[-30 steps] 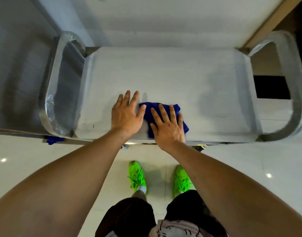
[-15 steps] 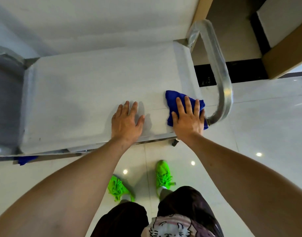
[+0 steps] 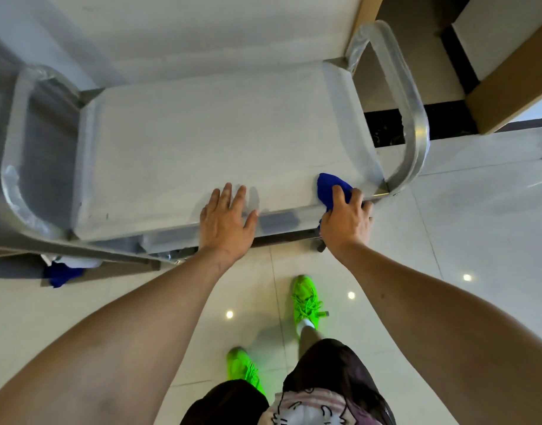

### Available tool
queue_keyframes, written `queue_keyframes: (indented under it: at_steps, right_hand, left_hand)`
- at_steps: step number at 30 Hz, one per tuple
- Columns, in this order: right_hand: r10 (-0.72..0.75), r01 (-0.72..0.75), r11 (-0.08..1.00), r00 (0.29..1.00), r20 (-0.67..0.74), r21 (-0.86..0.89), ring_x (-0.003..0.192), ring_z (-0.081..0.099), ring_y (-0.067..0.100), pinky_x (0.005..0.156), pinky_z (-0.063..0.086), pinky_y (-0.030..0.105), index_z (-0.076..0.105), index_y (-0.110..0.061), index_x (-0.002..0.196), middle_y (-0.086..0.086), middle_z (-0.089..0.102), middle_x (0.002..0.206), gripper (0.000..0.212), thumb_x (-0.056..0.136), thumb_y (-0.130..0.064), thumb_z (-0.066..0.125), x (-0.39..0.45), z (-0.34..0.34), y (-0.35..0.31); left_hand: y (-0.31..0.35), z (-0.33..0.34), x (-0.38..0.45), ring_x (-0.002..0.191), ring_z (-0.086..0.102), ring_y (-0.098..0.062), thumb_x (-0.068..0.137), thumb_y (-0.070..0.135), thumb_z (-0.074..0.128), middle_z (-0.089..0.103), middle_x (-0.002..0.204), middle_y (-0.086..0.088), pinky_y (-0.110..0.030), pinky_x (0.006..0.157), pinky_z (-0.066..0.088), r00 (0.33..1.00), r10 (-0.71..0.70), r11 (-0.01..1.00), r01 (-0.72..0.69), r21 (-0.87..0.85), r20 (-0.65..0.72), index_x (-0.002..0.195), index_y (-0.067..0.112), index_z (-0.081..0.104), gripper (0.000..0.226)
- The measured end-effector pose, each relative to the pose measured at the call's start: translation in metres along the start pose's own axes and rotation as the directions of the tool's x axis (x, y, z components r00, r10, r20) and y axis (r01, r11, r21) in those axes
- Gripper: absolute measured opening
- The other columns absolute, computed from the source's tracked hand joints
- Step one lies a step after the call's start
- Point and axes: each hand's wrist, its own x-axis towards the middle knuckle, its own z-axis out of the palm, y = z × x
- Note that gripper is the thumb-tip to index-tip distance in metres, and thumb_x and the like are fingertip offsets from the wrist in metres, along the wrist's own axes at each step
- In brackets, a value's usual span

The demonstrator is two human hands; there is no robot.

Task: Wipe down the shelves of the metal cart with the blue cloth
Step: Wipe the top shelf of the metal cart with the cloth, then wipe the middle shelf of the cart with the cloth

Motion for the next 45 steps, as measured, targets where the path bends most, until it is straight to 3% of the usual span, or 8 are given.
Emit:
queue_keyframes:
  at_steps: [10,20,28,34,36,40,43,45]
  right_hand:
    - [-0.135,0.133,0.991,0.984,0.119,0.025,0.119,0.042,0.038,0.091,0.044,0.047,0.041,-0.024,0.144,0.013,0.048,0.134,0.051,0.095,-0.024,0.054,-0.118,0.061,-0.051]
    - [-0.41,0.411,0.911,0.89,0.202,0.035,0.119,0.042,0.033,0.088,0.045,0.044,0.036,-0.027,0.146,0.009,0.047,0.139,0.05,0.099,-0.028,0.051,-0.135,0.139,-0.123]
    - [-0.6,0.596,0.8,0.791,0.121,0.074,0.122,0.043,0.032,0.096,0.045,0.046,0.038,-0.025,0.147,0.006,0.046,0.146,0.051,0.099,-0.022,0.054,-0.088,0.235,-0.16]
    - [-0.707,0.707,0.707,0.707,-0.025,0.01,0.125,0.041,0.036,0.1,0.044,0.051,0.039,-0.027,0.148,0.006,0.045,0.147,0.049,0.1,-0.026,0.051,-0.044,0.297,-0.204]
    - [-0.727,0.726,0.686,0.687,-0.005,-0.045,0.135,0.034,0.037,0.107,0.038,0.055,0.032,-0.03,0.152,0.008,0.039,0.153,0.052,0.102,-0.033,0.046,-0.029,0.319,-0.223]
    - [-0.788,0.771,0.599,0.616,0.014,-0.219,0.151,0.011,0.033,0.119,0.006,0.062,0.022,-0.039,0.155,0.003,0.024,0.164,0.052,0.104,-0.049,0.021,-0.003,0.374,-0.246]
    - [-0.807,0.773,0.585,0.584,-0.085,-0.246,0.15,0.014,0.034,0.117,0.006,0.063,0.024,-0.042,0.153,0.002,0.029,0.162,0.054,0.101,-0.054,0.015,0.01,0.393,-0.259]
    - [-0.81,0.779,0.582,0.582,-0.076,-0.235,0.15,0.014,0.034,0.116,0.007,0.065,0.022,-0.045,0.153,0.001,0.028,0.162,0.056,0.099,-0.055,0.014,0.017,0.395,-0.27]
  left_hand:
    - [-0.109,0.019,-0.104,0.154,0.001,-0.025,0.102,0.059,0.029,0.006,0.169,-0.003,-0.047,0.123,0.011,0.994,-0.107,0.994,0.107,-0.01,0.024,0.16,0.027,0.013,0.068]
    - [-0.176,0.088,-0.132,0.154,0.009,-0.027,0.102,0.056,0.034,0.015,0.167,-0.003,-0.046,0.12,0.017,0.944,-0.331,0.937,0.326,-0.122,-0.017,0.158,0.027,0.022,0.064]
    - [-0.229,0.148,-0.063,0.153,0.013,-0.031,0.102,0.047,0.043,0.021,0.166,-0.006,-0.052,0.12,0.021,0.931,-0.33,0.937,0.302,-0.175,-0.158,0.156,0.025,0.026,0.061]
    - [-0.274,0.177,0.001,0.153,0.011,-0.03,0.102,0.044,0.042,0.018,0.167,-0.008,-0.05,0.122,0.019,0.911,-0.288,0.954,0.246,-0.171,-0.295,0.157,0.022,0.025,0.062]
    - [-0.287,0.183,0.026,0.153,0.012,-0.031,0.1,0.04,0.047,0.019,0.166,-0.008,-0.05,0.122,0.02,0.901,-0.263,0.961,0.214,-0.176,-0.344,0.157,0.022,0.025,0.064]
    - [-0.313,0.206,0.07,0.153,0.01,-0.028,0.101,0.038,0.045,0.016,0.167,-0.006,-0.048,0.123,0.017,0.87,-0.268,0.961,0.211,-0.177,-0.414,0.157,0.022,0.025,0.061]
    - [-0.34,0.217,0.092,0.153,0.012,-0.029,0.103,0.038,0.039,0.018,0.166,-0.007,-0.05,0.122,0.019,0.844,-0.284,0.958,0.228,-0.175,-0.455,0.157,0.021,0.027,0.058]
    - [-0.35,0.216,0.103,0.151,0.018,-0.029,0.104,0.035,0.036,0.024,0.164,-0.01,-0.05,0.121,0.023,0.831,-0.282,0.958,0.224,-0.177,-0.48,0.155,0.018,0.03,0.054]
